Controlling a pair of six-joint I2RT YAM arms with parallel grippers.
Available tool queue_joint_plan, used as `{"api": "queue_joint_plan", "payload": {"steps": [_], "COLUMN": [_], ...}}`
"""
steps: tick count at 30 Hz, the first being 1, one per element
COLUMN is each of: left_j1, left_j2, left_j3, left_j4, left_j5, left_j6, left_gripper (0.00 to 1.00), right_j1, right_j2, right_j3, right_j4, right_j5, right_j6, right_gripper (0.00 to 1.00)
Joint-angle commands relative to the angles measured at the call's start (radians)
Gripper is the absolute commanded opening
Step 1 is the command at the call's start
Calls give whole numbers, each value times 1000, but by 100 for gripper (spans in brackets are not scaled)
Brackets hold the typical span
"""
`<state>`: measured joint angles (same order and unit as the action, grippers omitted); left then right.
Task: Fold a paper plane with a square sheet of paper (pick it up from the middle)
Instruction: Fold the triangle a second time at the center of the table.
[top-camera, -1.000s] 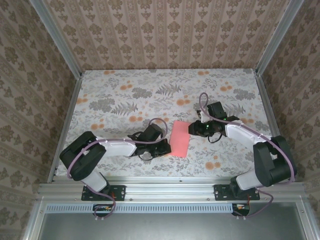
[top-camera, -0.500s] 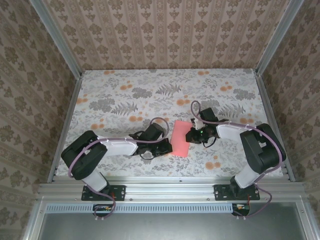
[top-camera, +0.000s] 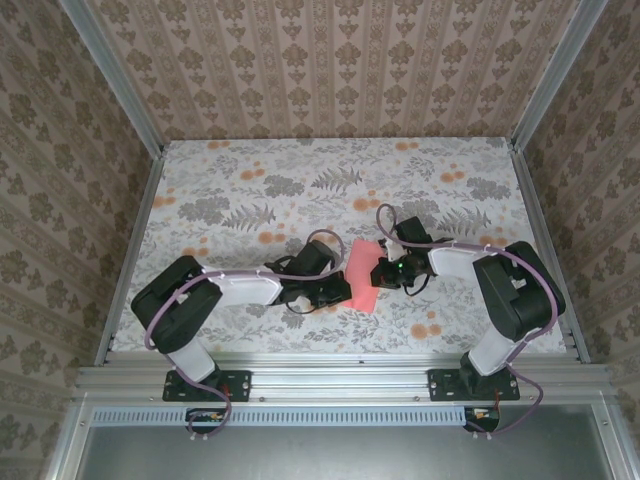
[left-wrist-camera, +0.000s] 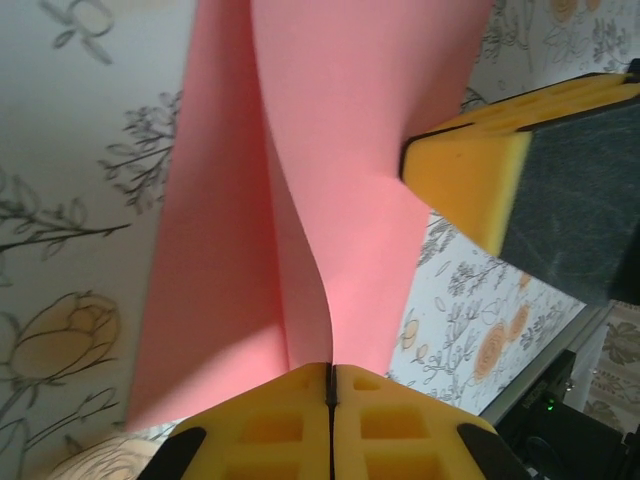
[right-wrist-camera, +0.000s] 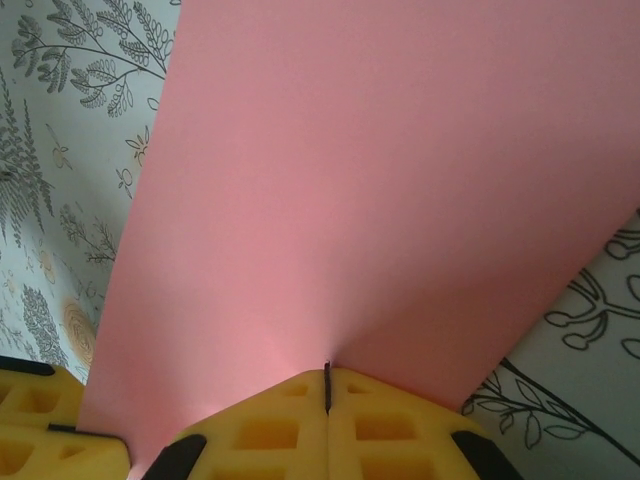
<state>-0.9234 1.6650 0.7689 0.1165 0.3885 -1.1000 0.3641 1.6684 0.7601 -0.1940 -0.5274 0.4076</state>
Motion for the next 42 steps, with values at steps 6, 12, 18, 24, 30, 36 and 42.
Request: {"api": "queue_joint_plan", "payload": {"steps": [6,12,18,24,30,36,42], "left_j1": [-5,-3,1,11,16,23,27], "left_j2": [47,90,139,182,203,213,207], "left_j3": [71,118,158,172,164,153,149], "left_j4": [-3,8,9,24,36,43,49], "left_j5": [35,53,67,77,84,88,95], "left_j6": [20,29,40,48,49,54,56], "left_gripper": [7,7,7,7,7,7,7], "right_j1": [7,9,10,9,8,-6,-21], "right_j2": [25,19,10,1,-40,-95,-67], "right_j3": [22,21,24,25,38,59,90], "right_j4": [-44,-41,-34,-24,-35,-103,-150], "right_j5": [19,4,-11,-30,-35,27,113], "right_j6": [-46,-52,-50,-39,-30,-50,-79], "right_gripper": [6,5,5,5,7,10,11]}}
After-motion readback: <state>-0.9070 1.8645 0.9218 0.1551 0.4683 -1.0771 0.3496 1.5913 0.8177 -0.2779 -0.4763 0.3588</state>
